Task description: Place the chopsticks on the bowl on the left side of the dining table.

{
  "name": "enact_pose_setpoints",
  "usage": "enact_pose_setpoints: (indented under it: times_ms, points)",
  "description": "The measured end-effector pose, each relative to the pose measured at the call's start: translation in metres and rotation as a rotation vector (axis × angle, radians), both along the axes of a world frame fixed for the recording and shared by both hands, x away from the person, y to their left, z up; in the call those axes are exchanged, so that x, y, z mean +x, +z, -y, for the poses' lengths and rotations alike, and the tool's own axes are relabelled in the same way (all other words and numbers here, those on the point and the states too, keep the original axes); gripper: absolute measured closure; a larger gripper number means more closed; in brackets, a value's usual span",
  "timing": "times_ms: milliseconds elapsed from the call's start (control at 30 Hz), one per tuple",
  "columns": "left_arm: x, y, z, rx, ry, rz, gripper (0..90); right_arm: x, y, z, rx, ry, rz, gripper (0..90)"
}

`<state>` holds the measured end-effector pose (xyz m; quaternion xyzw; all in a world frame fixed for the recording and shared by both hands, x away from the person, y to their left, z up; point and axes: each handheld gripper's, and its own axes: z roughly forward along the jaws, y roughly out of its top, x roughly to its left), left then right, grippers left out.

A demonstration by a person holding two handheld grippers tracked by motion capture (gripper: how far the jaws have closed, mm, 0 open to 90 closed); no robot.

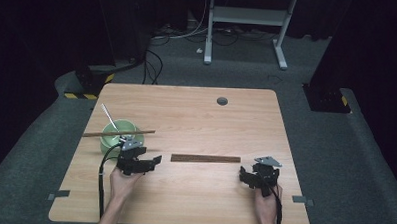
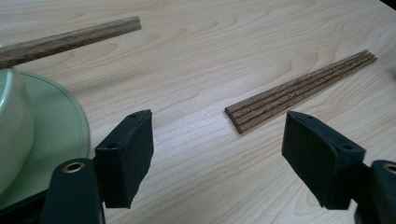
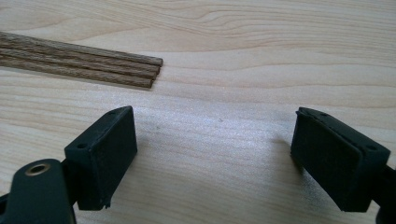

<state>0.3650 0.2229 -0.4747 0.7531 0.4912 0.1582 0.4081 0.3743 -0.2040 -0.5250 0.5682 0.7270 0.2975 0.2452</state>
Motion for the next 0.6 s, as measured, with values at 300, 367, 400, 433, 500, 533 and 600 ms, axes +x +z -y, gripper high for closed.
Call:
enact_pose_setpoints:
  times_ms: [300, 367, 400, 433, 500, 533, 600]
  points:
    - [0.002, -0.009, 0.001, 0.027, 0.017, -0.013, 25.3, 0.0, 0.0, 0.0, 0.001, -0.001, -0.001, 13.9]
    - [0.002, -0.011, 0.001, 0.039, 0.019, -0.013, 25.6, 0.0, 0.0, 0.0, 0.0, 0.0, 0.0, 13.9]
    - [0.002, -0.012, 0.002, 0.034, 0.024, -0.017, 25.6, 0.0, 0.0, 0.0, 0.0, 0.0, 0.0, 13.9]
    - [0.003, -0.012, 0.002, 0.038, 0.023, -0.017, 25.6, 0.0, 0.0, 0.0, 0.001, -0.001, -0.001, 13.9]
    - [0.003, -0.014, 0.002, 0.042, 0.025, -0.017, 25.7, 0.0, 0.0, 0.0, 0.001, 0.0, -0.001, 13.9]
    - [0.003, -0.015, 0.002, 0.045, 0.028, -0.017, 25.7, 0.0, 0.0, 0.0, 0.0, 0.001, 0.0, 13.9]
    - [0.004, -0.017, 0.003, 0.049, 0.032, -0.018, 25.7, 0.0, 0.0, 0.0, 0.001, 0.0, 0.0, 13.9]
